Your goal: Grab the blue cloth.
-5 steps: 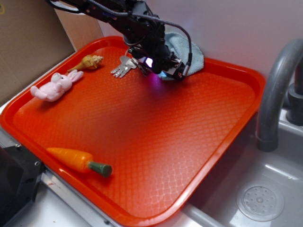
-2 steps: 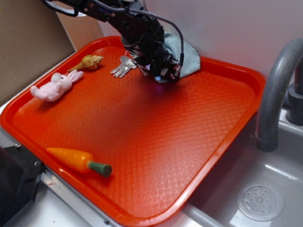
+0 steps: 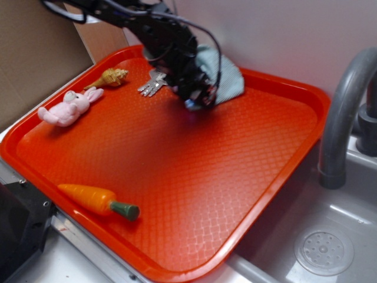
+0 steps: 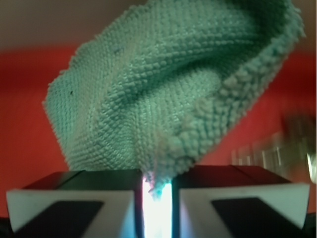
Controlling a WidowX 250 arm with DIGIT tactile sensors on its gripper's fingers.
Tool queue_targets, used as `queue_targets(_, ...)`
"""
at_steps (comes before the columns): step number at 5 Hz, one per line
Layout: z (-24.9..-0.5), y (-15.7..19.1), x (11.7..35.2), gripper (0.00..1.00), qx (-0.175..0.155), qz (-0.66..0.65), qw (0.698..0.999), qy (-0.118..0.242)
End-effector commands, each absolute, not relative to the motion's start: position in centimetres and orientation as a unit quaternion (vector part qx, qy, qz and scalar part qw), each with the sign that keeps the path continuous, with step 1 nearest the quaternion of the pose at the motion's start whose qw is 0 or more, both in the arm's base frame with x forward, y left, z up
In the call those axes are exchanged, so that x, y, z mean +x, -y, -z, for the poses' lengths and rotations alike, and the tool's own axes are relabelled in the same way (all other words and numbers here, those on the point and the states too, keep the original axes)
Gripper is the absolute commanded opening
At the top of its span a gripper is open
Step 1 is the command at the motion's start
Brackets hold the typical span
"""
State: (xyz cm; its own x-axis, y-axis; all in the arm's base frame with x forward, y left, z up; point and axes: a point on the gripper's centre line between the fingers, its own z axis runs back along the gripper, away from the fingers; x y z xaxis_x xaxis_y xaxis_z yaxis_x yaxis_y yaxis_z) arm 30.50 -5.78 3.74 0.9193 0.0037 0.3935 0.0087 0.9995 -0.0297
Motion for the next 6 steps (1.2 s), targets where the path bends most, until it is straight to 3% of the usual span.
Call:
queue_targets(1, -16.0, 4.6, 21.6, 0.00, -0.085, 0.042, 0.965, 0.244)
queue_targets(2, -20.8, 4.5, 18.1, 0.00, -0.073, 0.080, 0.968, 0.225)
queue_targets(4, -19.2, 4.8, 19.5, 0.00, -0.039, 0.073, 0.974, 0.212)
queue_targets(6, -17.7, 5.1, 20.3, 0.00, -0.025, 0.075, 0.979, 0.186)
